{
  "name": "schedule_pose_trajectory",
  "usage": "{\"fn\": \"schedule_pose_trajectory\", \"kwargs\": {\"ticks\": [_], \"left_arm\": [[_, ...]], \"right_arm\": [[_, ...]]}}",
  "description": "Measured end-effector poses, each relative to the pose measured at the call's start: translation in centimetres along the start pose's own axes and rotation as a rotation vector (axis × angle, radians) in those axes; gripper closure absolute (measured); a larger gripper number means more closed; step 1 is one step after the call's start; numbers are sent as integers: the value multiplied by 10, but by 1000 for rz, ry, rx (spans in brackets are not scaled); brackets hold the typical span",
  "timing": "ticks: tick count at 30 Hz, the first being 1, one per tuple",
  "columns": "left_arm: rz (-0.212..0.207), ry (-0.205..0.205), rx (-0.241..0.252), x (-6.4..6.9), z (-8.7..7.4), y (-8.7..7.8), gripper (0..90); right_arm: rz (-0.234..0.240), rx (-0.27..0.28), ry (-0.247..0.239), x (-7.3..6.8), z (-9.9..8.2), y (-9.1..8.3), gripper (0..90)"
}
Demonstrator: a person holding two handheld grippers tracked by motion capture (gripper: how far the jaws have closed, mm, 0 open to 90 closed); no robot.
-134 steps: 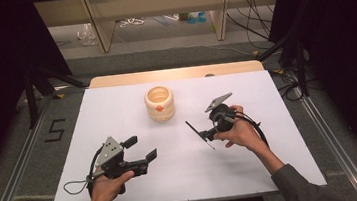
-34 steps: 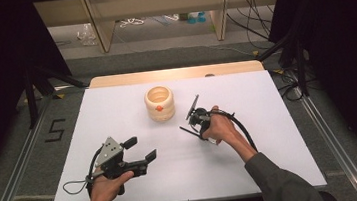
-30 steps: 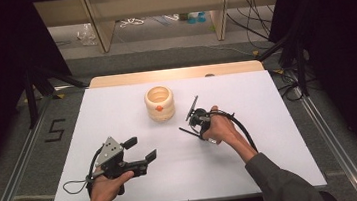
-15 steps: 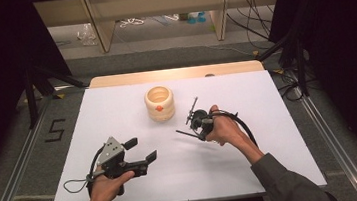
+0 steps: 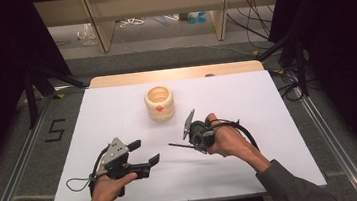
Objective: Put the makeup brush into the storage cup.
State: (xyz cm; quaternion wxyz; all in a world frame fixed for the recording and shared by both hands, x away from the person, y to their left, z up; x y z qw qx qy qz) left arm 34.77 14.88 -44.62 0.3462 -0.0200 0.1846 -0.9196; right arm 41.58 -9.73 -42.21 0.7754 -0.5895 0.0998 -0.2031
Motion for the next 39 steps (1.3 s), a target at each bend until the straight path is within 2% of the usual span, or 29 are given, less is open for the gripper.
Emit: {"fn": "schedule_pose_trajectory", "kwargs": {"ticks": [5, 7, 11, 14, 16, 17, 18, 19, 20, 22, 23, 24, 26, 27, 28, 33, 36, 39], "left_arm": [[-9, 3, -5, 1, 0, 1, 157], [-25, 5, -9, 3, 0, 2, 157], [-41, 19, -18, 6, 0, 4, 157], [-54, 23, -17, 7, 0, 4, 157], [-58, 21, -17, 7, 0, 4, 158], [-68, 23, -14, 7, 0, 5, 158], [-74, 26, -26, 9, -1, 5, 158], [-74, 26, -26, 9, -1, 5, 158], [-84, 40, -29, 10, 0, 5, 158], [-92, 43, -30, 11, 0, 6, 158], [-104, 61, -28, 11, 0, 7, 159], [-110, 54, -43, 14, -1, 7, 161], [-120, 55, -43, 15, -1, 8, 161], [-121, 56, -54, 16, -2, 8, 161], [-129, 68, -54, 16, -2, 8, 161], [-149, 72, -62, 19, -2, 9, 167], [-156, 93, -71, 22, -2, 10, 173], [-163, 113, -71, 23, -1, 10, 174]], "right_arm": [[1, 5, -16, -10, 0, -4, 858], [20, 6, -39, -17, 0, -5, 858], [25, -5, -49, -22, 0, -4, 858], [26, -13, -86, -25, 0, -4, 858], [26, -2, -84, -27, 0, -4, 858], [29, -12, -99, -29, -1, -6, 858], [31, -10, -91, -32, -1, -7, 858], [31, -10, -91, -32, -1, -7, 858], [31, -9, -117, -33, -1, -6, 858], [26, -9, -125, -33, -1, -6, 857], [37, -17, -113, -35, -2, -7, 858], [33, -6, -147, -35, -2, -7, 857], [34, -13, -135, -37, -2, -7, 857], [34, -4, -151, -38, -2, -7, 858], [34, -4, -151, -38, -2, -7, 858], [39, -12, -161, -43, 0, -8, 858], [42, -13, -167, -45, 1, -8, 858], [39, -5, -193, -45, 2, -7, 857]]}}
Point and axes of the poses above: each handheld gripper's, and its own axes: y roughly forward along the jaws, z roughly out of its top, x roughly to its right, the point moved 2 cm from there along y, roughly forward along the jaws, and after that the axes turned 15 degrees about y, right-handed, at the moved point
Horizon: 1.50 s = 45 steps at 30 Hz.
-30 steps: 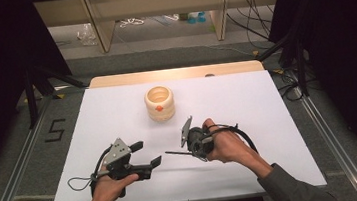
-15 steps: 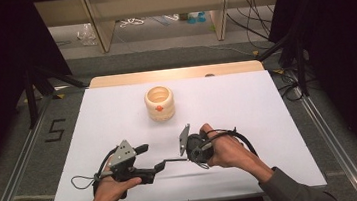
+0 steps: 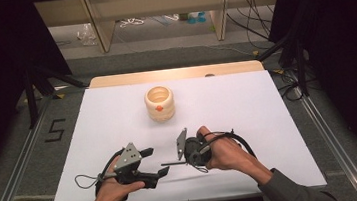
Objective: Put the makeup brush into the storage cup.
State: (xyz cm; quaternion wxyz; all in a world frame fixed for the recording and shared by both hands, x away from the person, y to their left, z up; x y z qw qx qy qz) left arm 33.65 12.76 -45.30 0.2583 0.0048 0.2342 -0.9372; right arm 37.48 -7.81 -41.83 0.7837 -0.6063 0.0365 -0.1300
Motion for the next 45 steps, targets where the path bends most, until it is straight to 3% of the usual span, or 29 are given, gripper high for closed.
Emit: {"fn": "schedule_pose_trajectory", "kwargs": {"ticks": [9, 18, 22, 23, 25, 27, 34, 38, 40, 44, 45], "left_arm": [[-38, -10, -22, 4, -1, 2, 184], [-94, -8, -41, 5, 0, 5, 184], [-109, 22, -52, 4, 1, 6, 198], [-114, -6, -57, 6, 2, 6, 204], [-131, 16, -49, 5, 2, 8, 204], [-148, 8, -70, 7, 2, 8, 206], [-148, 2, -73, 8, 1, 11, 242], [-148, 12, -91, 9, 2, 11, 263], [-152, 43, -94, 8, 2, 12, 275], [-150, 34, -104, 11, 2, 14, 302], [-152, 48, -118, 10, 2, 13, 309]], "right_arm": [[9, -2, -3, -4, 1, 0, 858], [20, -3, -30, -8, 3, 2, 858], [21, -8, -50, -9, 4, 2, 858], [21, -2, -64, -8, 4, 3, 857], [18, -5, -65, -10, 4, 2, 858], [26, -9, -76, -11, 5, 2, 857], [24, -10, -90, -12, 6, 1, 857], [35, -3, -89, -14, 7, 1, 857], [30, -4, -88, -15, 8, 0, 857], [27, -2, -94, -15, 9, -1, 857], [27, -4, -91, -16, 9, -1, 857]]}}
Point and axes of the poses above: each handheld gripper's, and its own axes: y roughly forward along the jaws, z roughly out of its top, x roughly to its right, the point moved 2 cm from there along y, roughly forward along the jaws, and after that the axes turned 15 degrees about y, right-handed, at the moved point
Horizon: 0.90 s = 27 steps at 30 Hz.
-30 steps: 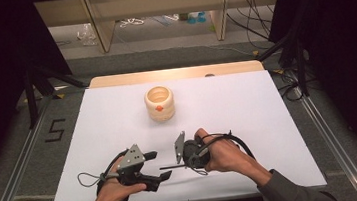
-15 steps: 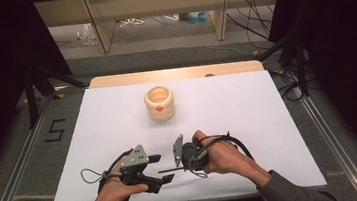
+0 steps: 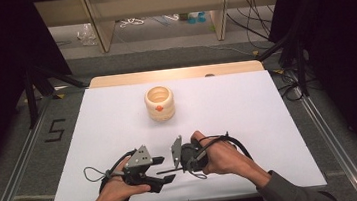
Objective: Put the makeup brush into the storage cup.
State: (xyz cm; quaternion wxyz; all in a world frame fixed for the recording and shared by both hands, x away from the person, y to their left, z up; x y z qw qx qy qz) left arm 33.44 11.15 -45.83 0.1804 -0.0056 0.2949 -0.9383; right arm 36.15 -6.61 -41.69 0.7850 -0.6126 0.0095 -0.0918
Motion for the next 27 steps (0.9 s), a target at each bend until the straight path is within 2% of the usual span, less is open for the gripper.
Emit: {"fn": "schedule_pose_trajectory", "kwargs": {"ticks": [1, 2, 7, 9, 10, 11, 12, 13, 14, 17, 18, 19, 20, 21, 23, 27], "left_arm": [[-3, 17, 2, 0, 0, 1, 323], [-9, 4, 7, 1, 0, 2, 338], [-15, 52, -43, 3, 0, 3, 380], [-20, 53, -48, 5, 1, 5, 407], [-26, 56, -62, 4, 0, 5, 423], [-26, 56, -62, 4, 0, 5, 431], [-27, 44, -57, 6, 0, 6, 431], [-31, 43, -61, 5, 0, 6, 444], [-34, 43, -69, 5, -1, 6, 460], [-36, 47, -81, 5, 0, 6, 483], [-42, 39, -80, 6, 0, 7, 500], [-42, 39, -80, 6, 0, 7, 512], [-45, 43, -85, 6, 0, 7, 524], [-45, 50, -93, 5, 0, 7, 524], [-55, 30, -77, 6, 0, 8, 552], [-67, 34, -83, 6, -1, 8, 595]], "right_arm": [[-2, -2, 0, 0, 0, 0, 858], [-6, 26, -44, 3, 2, 3, 858], [-2, 20, -46, 0, 4, 3, 857], [5, 19, -48, -2, 5, 4, 857], [1, 21, -66, -2, 5, 5, 857], [1, 21, -66, -2, 5, 5, 857], [0, -4, -29, -4, 4, 4, 857], [-3, -8, -26, -5, 4, 3, 857], [3, 22, -71, -2, 5, 4, 858], [0, 18, -60, -4, 6, 4, 857], [5, 26, -83, -4, 7, 5, 857], [5, 26, -83, -4, 7, 5, 857], [2, -8, -43, -8, 5, 4, 857], [2, -8, -43, -8, 5, 4, 857], [4, -8, -47, -9, 6, 4, 857], [0, -6, -60, -9, 6, 4, 857]]}}
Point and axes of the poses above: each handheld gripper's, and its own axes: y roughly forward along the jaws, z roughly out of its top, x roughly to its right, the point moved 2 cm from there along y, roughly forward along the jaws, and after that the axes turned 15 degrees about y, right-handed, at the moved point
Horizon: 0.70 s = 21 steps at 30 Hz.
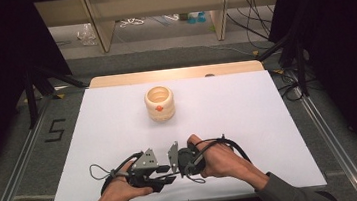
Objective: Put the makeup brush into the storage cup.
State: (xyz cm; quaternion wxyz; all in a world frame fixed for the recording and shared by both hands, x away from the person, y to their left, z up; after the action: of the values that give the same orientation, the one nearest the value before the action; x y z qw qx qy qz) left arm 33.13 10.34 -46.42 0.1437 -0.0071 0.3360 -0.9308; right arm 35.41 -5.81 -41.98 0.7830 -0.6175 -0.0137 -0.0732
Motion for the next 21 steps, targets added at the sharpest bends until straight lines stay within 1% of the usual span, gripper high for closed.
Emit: {"fn": "schedule_pose_trajectory", "kwargs": {"ticks": [1, 4, 5, 6, 7, 8, 9, 10, 11, 12, 14, 15, 18, 19, 21], "left_arm": [[3, 23, -22, -1, 0, -1, 612], [2, 19, -24, -1, 0, -1, 636], [-1, 19, -24, -1, 0, -1, 636], [-3, 21, -24, -1, 0, -1, 642], [-10, 9, -10, 1, 0, 0, 649], [-10, 12, -12, 1, 0, 0, 662], [-7, 32, -28, 0, 0, -1, 669], [-7, 32, -28, 0, 0, -1, 674], [-11, 28, -18, 1, 0, 0, 678], [-11, 28, -18, 1, 0, 0, 684], [-18, 27, -19, 2, 0, 0, 690], [-20, 34, -19, 2, 1, 0, 698], [-21, 34, -19, 2, 1, 0, 701], [-21, 51, -31, 1, 0, 0, 705], [-23, 47, -26, 2, 0, 0, 709]], "right_arm": [[4, -2, 2, -1, 0, 0, 857], [-7, -6, -8, -1, 1, -1, 857], [-7, 8, -22, -1, 1, -1, 858], [-1, -1, -14, -2, 1, -1, 857], [-4, 26, -36, -1, 2, 0, 857], [-6, -2, -7, -3, 1, -1, 857], [-4, 0, -9, -3, 1, -1, 857], [2, 1, -6, -3, 1, -1, 857], [-6, -1, -5, -4, 1, -1, 857], [-6, -1, -5, -4, 1, -1, 857], [7, 4, -9, -4, 2, -2, 857], [7, 7, -16, -4, 2, -2, 857], [-3, 4, -27, -4, 2, -2, 857], [6, 11, -31, -4, 3, -2, 858], [6, 14, -37, -4, 3, -3, 857]]}}
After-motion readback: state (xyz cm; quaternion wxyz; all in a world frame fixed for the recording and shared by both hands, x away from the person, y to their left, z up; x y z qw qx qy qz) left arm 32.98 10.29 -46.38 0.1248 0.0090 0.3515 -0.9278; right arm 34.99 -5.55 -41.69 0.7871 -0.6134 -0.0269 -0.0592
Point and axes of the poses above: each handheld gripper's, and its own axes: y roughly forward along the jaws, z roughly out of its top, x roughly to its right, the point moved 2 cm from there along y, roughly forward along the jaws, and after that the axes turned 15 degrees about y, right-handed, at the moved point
